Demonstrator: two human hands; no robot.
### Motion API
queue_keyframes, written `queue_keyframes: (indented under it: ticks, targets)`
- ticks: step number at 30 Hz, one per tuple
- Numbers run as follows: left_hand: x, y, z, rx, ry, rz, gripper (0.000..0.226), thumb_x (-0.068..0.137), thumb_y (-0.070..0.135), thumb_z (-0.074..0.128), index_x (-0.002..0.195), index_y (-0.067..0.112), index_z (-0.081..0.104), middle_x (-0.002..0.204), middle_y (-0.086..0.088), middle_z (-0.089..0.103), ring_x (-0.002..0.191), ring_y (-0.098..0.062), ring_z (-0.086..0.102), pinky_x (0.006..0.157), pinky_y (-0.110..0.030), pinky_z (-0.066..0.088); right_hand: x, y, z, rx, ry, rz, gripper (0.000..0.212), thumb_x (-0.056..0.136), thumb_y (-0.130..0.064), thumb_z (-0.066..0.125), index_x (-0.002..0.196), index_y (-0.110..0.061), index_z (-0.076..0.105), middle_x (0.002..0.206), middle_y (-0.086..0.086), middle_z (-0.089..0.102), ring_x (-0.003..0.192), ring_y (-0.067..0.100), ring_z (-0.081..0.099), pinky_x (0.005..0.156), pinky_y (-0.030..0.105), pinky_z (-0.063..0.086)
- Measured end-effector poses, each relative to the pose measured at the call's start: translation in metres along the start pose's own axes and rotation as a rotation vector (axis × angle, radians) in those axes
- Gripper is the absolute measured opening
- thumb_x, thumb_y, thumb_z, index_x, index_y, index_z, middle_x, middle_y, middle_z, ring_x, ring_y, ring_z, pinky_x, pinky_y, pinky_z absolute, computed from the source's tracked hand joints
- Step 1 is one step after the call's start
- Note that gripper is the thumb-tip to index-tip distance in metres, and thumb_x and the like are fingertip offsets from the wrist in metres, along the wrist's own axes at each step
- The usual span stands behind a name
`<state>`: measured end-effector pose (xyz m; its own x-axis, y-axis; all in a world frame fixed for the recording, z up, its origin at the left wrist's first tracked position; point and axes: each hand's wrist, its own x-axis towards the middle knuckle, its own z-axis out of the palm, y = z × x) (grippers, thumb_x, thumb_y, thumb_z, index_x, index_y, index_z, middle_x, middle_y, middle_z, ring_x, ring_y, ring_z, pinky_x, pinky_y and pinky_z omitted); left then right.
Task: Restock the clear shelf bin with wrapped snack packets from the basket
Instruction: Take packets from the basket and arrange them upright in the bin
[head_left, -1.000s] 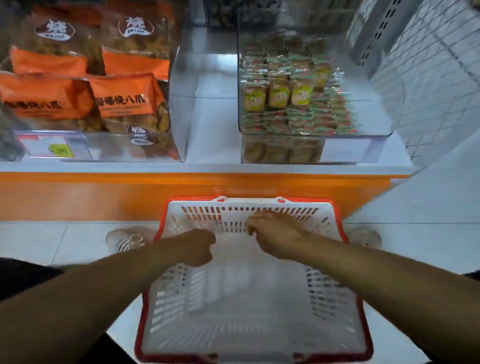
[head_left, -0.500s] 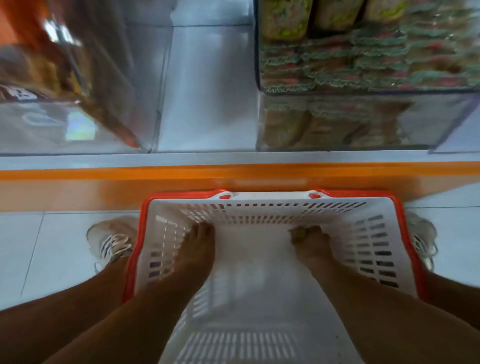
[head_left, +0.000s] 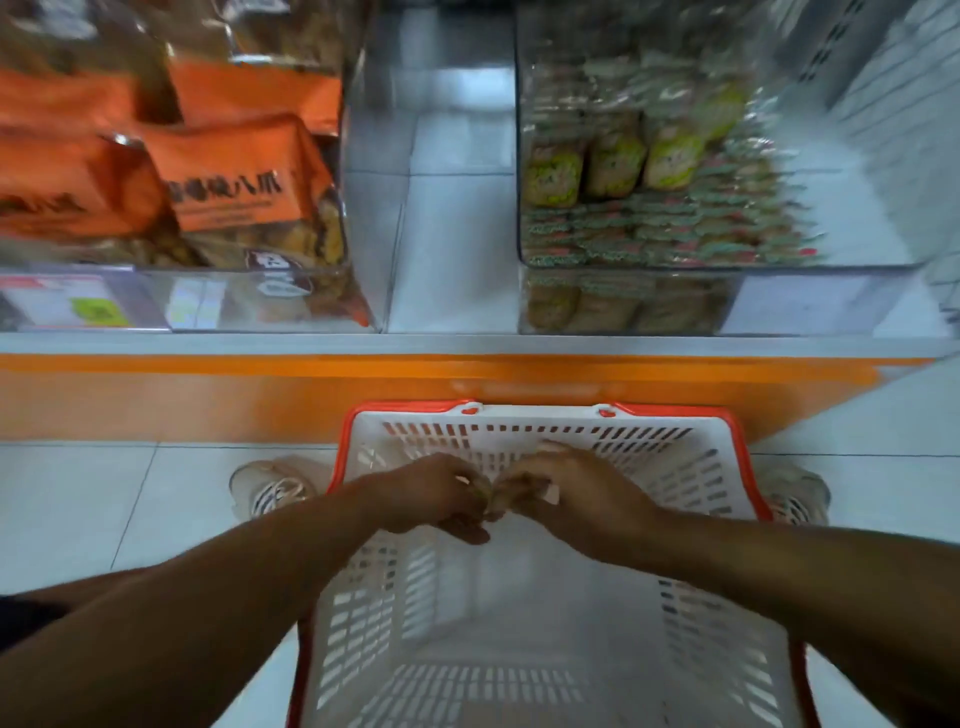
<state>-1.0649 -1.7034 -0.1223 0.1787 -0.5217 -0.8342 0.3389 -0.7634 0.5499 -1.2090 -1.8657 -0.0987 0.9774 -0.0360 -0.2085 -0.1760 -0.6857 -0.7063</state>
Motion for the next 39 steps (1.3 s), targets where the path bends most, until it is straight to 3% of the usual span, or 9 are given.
queue_keyframes:
  ticks: [2, 5, 8, 13, 19, 25, 33, 37, 39]
  targets:
    - [-0.041, 0.033, 0.005, -0.046, -0.145, 0.111, 0.029, 0.089, -0.007, 0.07, 0.118, -0.008, 0.067, 0.114, -0.02, 0.072, 0.104, -0.032, 0.073, 0.097, -0.044, 0.057, -0.023, -0.032, -0.039, -0.174, 0.155, -0.178, 0.03, 0.095, -0.045, 0.06, 0.123, -0.053, 0.058, 0.11, -0.036, 0.05, 0.097, -0.015, 0.049, 0.077, 0.003, 0.039]
    - [-0.102, 0.081, 0.015, -0.285, -0.379, 0.217, 0.043, 0.085, -0.016, 0.05, 0.122, -0.004, 0.068, 0.126, -0.022, 0.067, 0.117, -0.038, 0.067, 0.097, -0.042, 0.057, -0.045, -0.066, -0.096, -0.131, 0.316, -0.294, 0.045, 0.094, -0.014, 0.067, 0.121, -0.05, 0.066, 0.124, -0.026, 0.05, 0.112, -0.003, 0.052, 0.087, 0.017, 0.047]
    - [-0.156, 0.122, 0.022, -0.467, -0.539, 0.396, 0.048, 0.084, -0.008, 0.052, 0.13, -0.001, 0.064, 0.131, -0.028, 0.058, 0.118, -0.042, 0.064, 0.106, -0.044, 0.051, -0.055, -0.099, -0.138, -0.021, 0.324, -0.311, 0.061, 0.094, 0.006, 0.059, 0.118, -0.048, 0.07, 0.139, -0.026, 0.048, 0.128, -0.003, 0.049, 0.1, 0.013, 0.042]
    - [-0.197, 0.156, 0.037, -0.48, -0.343, 0.606, 0.051, 0.082, 0.012, 0.071, 0.131, 0.001, 0.062, 0.126, -0.02, 0.067, 0.111, -0.029, 0.068, 0.087, -0.038, 0.062, -0.058, -0.128, -0.175, 0.136, 0.36, -0.348, 0.056, 0.088, 0.016, 0.058, 0.11, -0.033, 0.075, 0.139, -0.024, 0.056, 0.133, -0.003, 0.048, 0.105, 0.011, 0.04]
    - [-0.186, 0.174, 0.049, -0.669, -0.192, 0.615, 0.033, 0.104, 0.008, 0.045, 0.131, -0.002, 0.062, 0.128, -0.027, 0.066, 0.119, -0.037, 0.066, 0.089, -0.038, 0.061, -0.06, -0.132, -0.217, 0.174, 0.542, -0.319, 0.026, 0.088, -0.03, 0.075, 0.106, -0.045, 0.067, 0.105, -0.023, 0.069, 0.101, -0.001, 0.066, 0.082, 0.011, 0.051]
    - [-0.177, 0.185, 0.054, -0.63, -0.247, 0.671, 0.036, 0.107, 0.012, 0.039, 0.126, 0.008, 0.07, 0.129, -0.024, 0.067, 0.119, -0.037, 0.066, 0.093, -0.041, 0.059, -0.05, -0.118, -0.237, 0.321, 0.434, -0.119, 0.036, 0.083, -0.034, 0.075, 0.117, -0.041, 0.07, 0.108, -0.019, 0.071, 0.103, 0.003, 0.069, 0.091, 0.035, 0.06]
    - [-0.175, 0.203, 0.065, -0.447, -0.251, 0.784, 0.04, 0.1, -0.002, 0.049, 0.136, 0.012, 0.057, 0.124, -0.019, 0.071, 0.111, -0.031, 0.071, 0.084, -0.032, 0.06, -0.044, -0.114, -0.255, 0.308, 0.256, -0.014, 0.049, 0.079, -0.039, 0.076, 0.127, -0.034, 0.069, 0.13, -0.013, 0.067, 0.116, 0.005, 0.065, 0.104, 0.038, 0.053]
    - [-0.169, 0.217, 0.069, -0.392, -0.196, 0.785, 0.045, 0.101, -0.001, 0.05, 0.143, 0.014, 0.049, 0.123, -0.015, 0.072, 0.108, -0.029, 0.072, 0.083, -0.031, 0.06, -0.045, -0.109, -0.271, 0.458, 0.086, -0.014, 0.053, 0.076, -0.016, 0.082, 0.126, -0.026, 0.068, 0.121, -0.008, 0.073, 0.111, 0.015, 0.07, 0.092, 0.029, 0.058]
    - [-0.164, 0.224, 0.072, -0.386, -0.12, 0.79, 0.05, 0.1, 0.001, 0.054, 0.147, 0.015, 0.043, 0.126, -0.009, 0.072, 0.109, -0.026, 0.072, 0.086, -0.032, 0.061, -0.041, -0.104, -0.28, 0.321, 0.152, 0.023, 0.047, 0.077, -0.015, 0.084, 0.119, -0.028, 0.071, 0.113, -0.003, 0.076, 0.104, 0.021, 0.072, 0.087, 0.032, 0.06]
